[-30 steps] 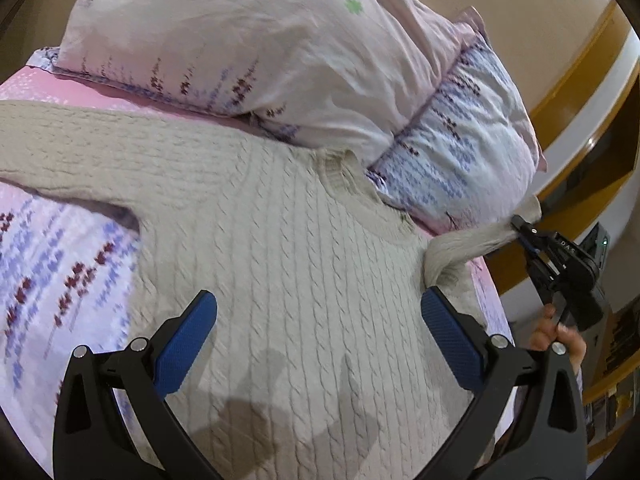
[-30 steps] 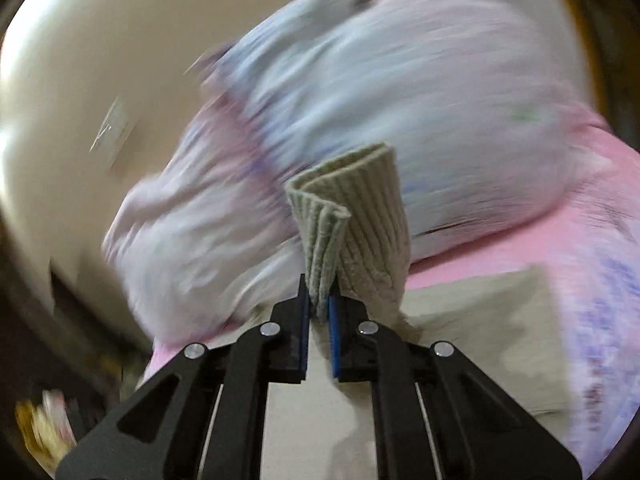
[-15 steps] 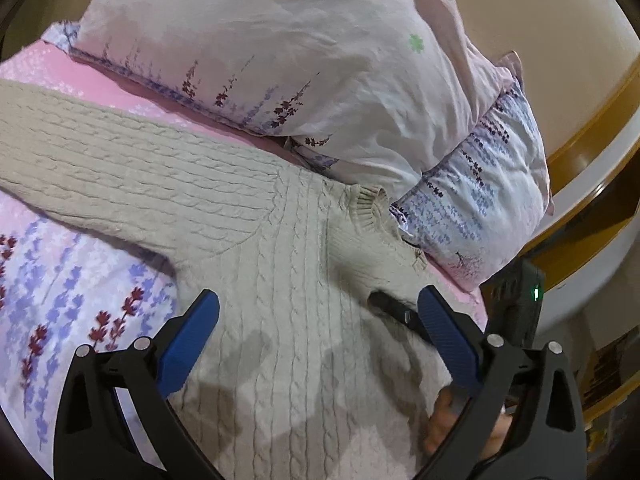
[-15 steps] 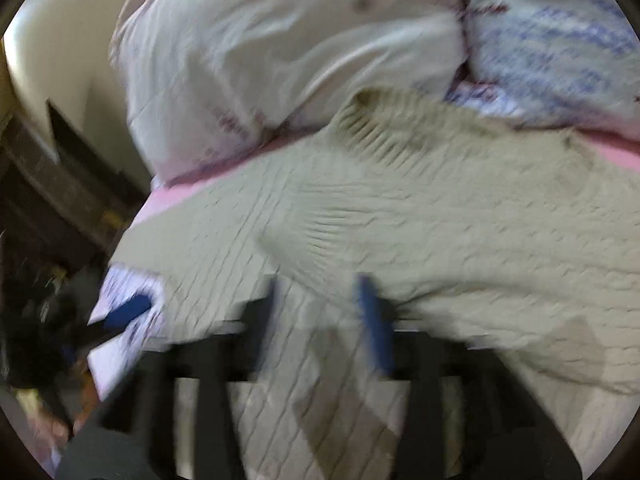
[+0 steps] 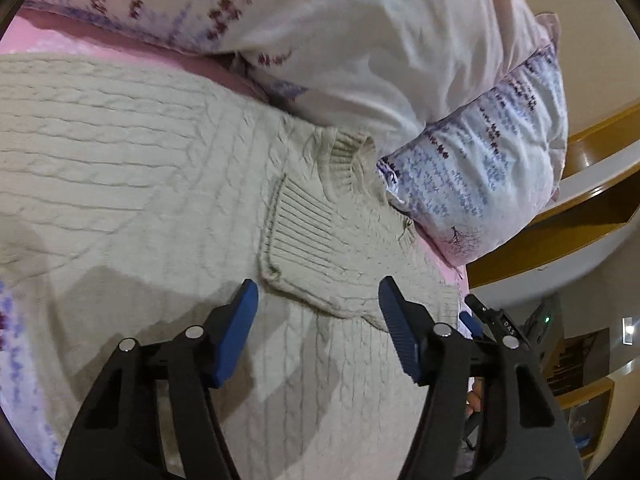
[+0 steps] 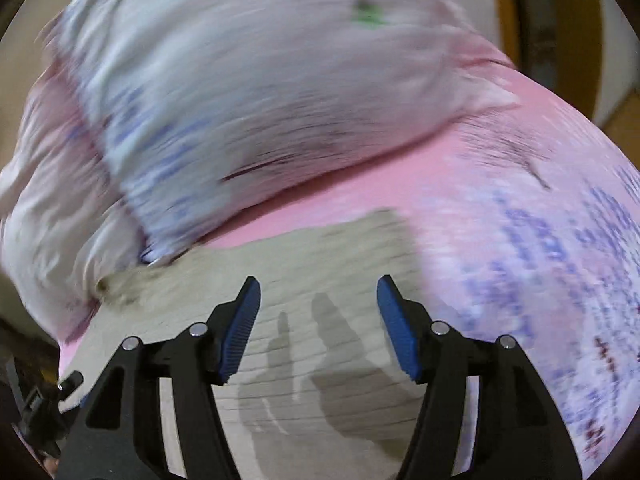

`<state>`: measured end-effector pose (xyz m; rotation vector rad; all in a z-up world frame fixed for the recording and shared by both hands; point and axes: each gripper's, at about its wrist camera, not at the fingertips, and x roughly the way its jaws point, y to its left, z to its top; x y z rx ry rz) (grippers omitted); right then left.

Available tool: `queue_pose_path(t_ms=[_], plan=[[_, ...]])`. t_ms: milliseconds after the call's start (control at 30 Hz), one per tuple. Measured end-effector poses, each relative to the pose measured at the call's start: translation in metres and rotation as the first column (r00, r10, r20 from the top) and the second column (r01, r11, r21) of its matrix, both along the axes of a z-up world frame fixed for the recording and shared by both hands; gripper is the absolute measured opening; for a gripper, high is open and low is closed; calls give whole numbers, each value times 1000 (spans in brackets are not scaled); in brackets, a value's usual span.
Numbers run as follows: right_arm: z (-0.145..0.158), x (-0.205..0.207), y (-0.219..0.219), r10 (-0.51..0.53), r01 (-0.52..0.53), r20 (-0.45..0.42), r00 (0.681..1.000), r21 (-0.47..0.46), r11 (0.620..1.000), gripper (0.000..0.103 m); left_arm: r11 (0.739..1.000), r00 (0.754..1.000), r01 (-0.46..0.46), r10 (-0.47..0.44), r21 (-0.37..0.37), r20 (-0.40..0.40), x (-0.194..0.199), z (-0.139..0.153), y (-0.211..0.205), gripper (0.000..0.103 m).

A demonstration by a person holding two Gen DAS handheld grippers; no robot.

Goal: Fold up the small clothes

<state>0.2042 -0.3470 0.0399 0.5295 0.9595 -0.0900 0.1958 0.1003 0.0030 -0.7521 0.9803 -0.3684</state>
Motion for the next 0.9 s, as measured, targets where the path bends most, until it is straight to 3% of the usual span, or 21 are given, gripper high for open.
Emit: queue_pose_path(t_ms=[133, 200, 333, 433, 500, 567, 700, 800, 867, 900], plan=[[-3, -7, -32, -45, 46, -18, 999, 37, 998, 61, 1000, 999, -7, 7, -4, -49, 10, -6, -10, 54], [-6, -6, -44, -55, 56, -28, 998, 40, 998, 61, 999, 998, -31, 30, -17, -62, 16, -9, -12, 44], [-22, 7, -30, -27, 32, -84, 996, 51, 998, 51, 995, 994, -76, 70, -71, -83, 23, -20, -8, 16], [-27, 10, -21, -5, 9, -88, 996, 45, 999, 48, 992, 994, -90, 84, -83, -74, 19, -23, -3, 9], [-28, 12, -17, 34, -28, -87, 996, 73, 997, 17, 992, 994, -95, 91, -83, -56, 15, -21, 0, 8], [-23, 10, -14, 51, -48, -60, 997, 55, 997, 9, 992, 995, -95, 93, -79, -27, 10, -15, 2, 8], [-10, 7, -17, 37, -38, 7, 999, 73, 997, 8, 994, 994, -95, 97, -51, 48, -5, 1, 3, 8], [-20, 8, -19, 26, -24, -28, 999, 61, 998, 8, 996, 995, -91, 91, -1, 47, -8, -5, 2, 8], [-30, 7, -22, 21, -17, -56, 998, 66, 998, 14, 996, 996, -94, 94, 5, 12, -5, -15, 4, 8], [-30, 5, -22, 18, -14, -63, 998, 65, 998, 27, 996, 996, -92, 92, 9, -8, -3, -21, 4, 8]])
